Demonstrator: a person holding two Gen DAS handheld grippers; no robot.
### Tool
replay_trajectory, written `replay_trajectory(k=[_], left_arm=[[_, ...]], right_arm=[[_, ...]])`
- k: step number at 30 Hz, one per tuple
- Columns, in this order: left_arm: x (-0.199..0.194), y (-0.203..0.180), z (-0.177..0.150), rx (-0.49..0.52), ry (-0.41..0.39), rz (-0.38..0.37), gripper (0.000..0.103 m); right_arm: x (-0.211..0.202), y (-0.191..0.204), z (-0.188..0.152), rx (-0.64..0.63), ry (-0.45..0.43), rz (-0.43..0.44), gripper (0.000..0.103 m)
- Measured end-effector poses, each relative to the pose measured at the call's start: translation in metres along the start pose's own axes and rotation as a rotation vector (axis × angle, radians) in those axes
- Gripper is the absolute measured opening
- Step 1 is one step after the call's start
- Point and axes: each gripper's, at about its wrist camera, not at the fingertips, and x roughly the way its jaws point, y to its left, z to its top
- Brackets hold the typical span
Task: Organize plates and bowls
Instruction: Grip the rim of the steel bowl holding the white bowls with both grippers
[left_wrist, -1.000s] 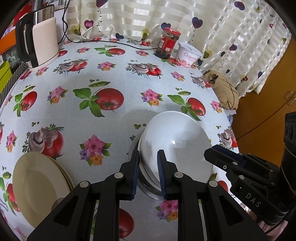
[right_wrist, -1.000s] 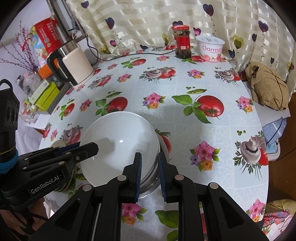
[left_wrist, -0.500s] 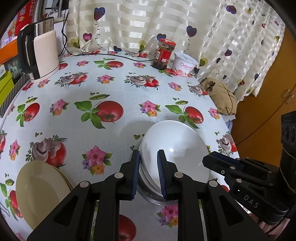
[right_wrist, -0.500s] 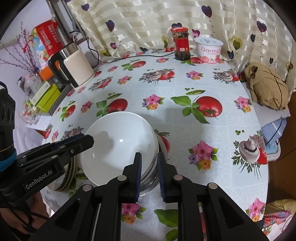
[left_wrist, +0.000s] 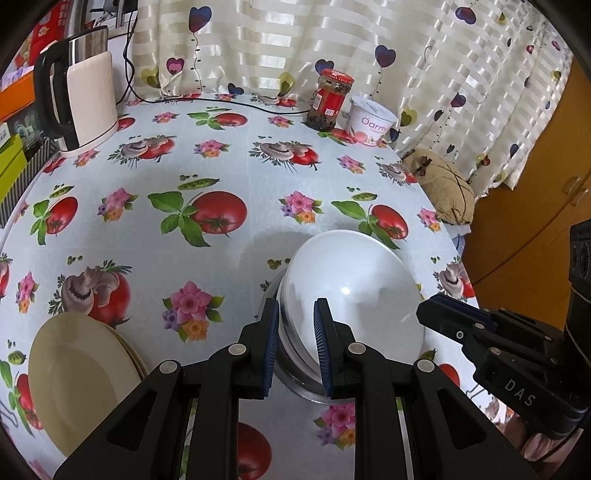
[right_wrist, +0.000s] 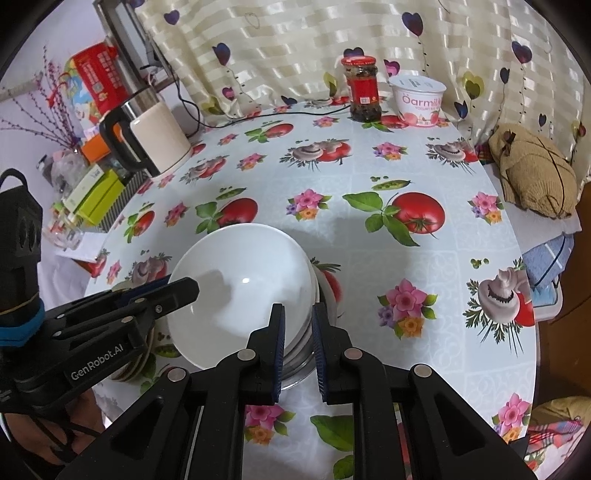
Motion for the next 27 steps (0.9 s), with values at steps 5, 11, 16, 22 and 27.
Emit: replay_trajectory(k=[5,11,16,22,27], left_arm=[[-0.008,0.000,0.002,0.002,-0.025,-0.003,0.020],[-0.018,0.006,0.003,-0.016,-0.055,-0.010,0.020],[-0.024,0.014,0.002,-0.031,-0.072,-0.021,0.020],[-0.027,0.023,0.000,-0.060,-0.076,-0.028,0.020],[-0.029,0.026,-0.002,-0.067,-0.081,-0.039,0.020]], right_arm=[[-0.004,-0.007,0.000,0.014,-0.009,0.001,0.018],[-0.008,-0.014,-0.001,0.026,-0.015,0.006,0.029],[-0.013,-0.019,-0.003,0.035,-0.024,0.001,0.031],[-0.019,-0.025,-0.005,0.048,-0.037,0.000,0.034],[-0.023,-0.029,-0.007,0.057,-0.045,0.000,0.035]])
